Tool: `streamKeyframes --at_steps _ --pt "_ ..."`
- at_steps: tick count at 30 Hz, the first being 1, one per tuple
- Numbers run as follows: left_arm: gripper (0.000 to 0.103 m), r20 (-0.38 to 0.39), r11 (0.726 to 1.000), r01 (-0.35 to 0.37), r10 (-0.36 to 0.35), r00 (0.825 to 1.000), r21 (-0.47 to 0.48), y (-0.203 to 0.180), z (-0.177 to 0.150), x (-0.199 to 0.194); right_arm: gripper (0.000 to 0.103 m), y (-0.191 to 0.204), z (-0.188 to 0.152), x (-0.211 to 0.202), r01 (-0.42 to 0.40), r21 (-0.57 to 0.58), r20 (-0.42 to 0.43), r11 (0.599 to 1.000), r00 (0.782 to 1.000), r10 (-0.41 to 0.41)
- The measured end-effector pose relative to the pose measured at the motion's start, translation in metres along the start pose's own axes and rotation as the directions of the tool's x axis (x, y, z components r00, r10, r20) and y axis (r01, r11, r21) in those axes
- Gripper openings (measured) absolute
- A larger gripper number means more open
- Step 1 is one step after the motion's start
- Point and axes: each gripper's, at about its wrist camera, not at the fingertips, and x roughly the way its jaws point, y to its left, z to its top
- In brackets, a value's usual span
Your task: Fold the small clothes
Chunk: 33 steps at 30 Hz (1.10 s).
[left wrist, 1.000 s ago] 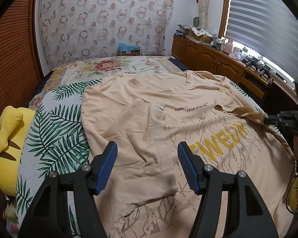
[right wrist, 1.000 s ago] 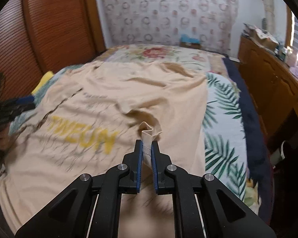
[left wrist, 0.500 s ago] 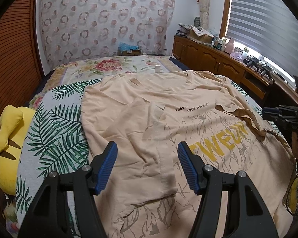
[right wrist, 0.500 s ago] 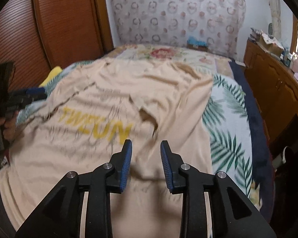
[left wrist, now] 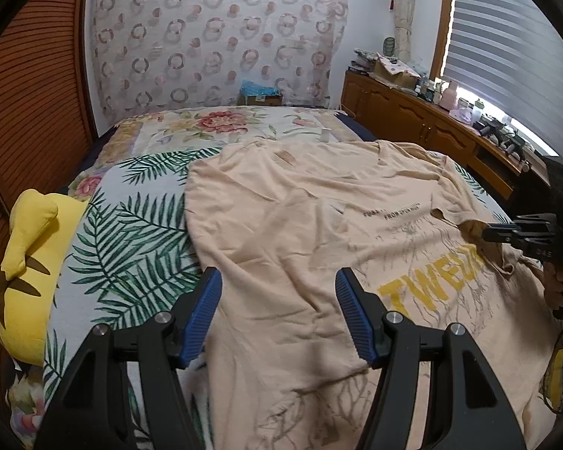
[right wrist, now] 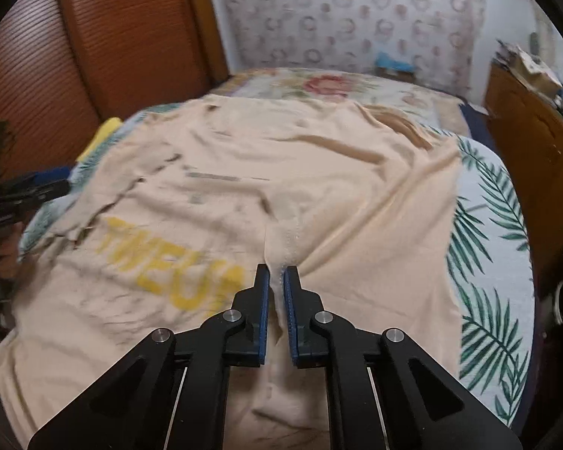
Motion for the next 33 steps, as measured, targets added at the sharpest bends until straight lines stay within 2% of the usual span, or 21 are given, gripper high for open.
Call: streamKeyframes --at_steps 2,3,4,6,11,18,23,27,30,33 --pt "0.063 0.002 1.0 -0.005 0.005 1.0 -0.005 0.006 0.003 0.001 0.006 0.004 0.001 -0.004 0.015 -0.012 0.004 1.0 1.0 -0.015" --pt "0.063 0.003 1.0 -0.009 0.009 1.0 -0.007 0.009 0.005 0.002 0.011 0.004 0.001 -0.006 0.008 -0.012 0.009 1.0 1.0 -0.008" --pt "0.063 0.003 1.0 -0.017 0.017 1.0 -0.007 0.013 0.008 0.003 0.021 0.003 0.002 -0.008 0.003 -0.013 0.015 1.0 1.0 -0.002" --pt "0.063 0.003 1.0 -0.026 0.026 1.0 -0.006 0.018 0.012 0.005 0.035 0.001 0.005 -0.012 0.039 -0.021 0.023 0.999 0.999 -0.038" --pt "0.063 -0.001 0.998 -0.065 0.065 0.998 0.004 0.032 0.022 0.013 0.053 -0.017 0.012 -0.015 0.11 0.009 0.038 0.994 0.993 -0.11" --pt "0.063 -0.008 0.993 -0.112 0.112 0.994 0.027 0.043 0.033 0.03 0.056 -0.045 0.024 -0.004 0.222 0.017 0.043 0.975 0.974 -0.222" --pt "0.063 -0.041 0.994 -0.11 0.111 0.993 0.024 0.054 0.039 0.05 0.056 -0.058 0.035 0.008 0.299 -0.018 0.114 0.954 0.949 -0.295" --pt "0.063 -0.069 0.994 -0.109 0.11 0.992 0.015 0.065 0.042 0.065 0.056 -0.078 0.049 0.015 0.282 0.012 0.102 0.959 0.954 -0.281" --pt "0.063 -0.094 0.995 -0.098 0.098 0.991 0.002 0.074 0.046 0.077 0.056 -0.094 0.061 0.019 0.292 0.038 0.137 0.956 0.946 -0.295" --pt "0.063 -0.12 0.996 -0.093 0.093 0.988 0.008 0.08 0.052 0.089 0.057 -0.111 0.069 0.03 0.25 0.073 0.102 0.965 0.961 -0.257"
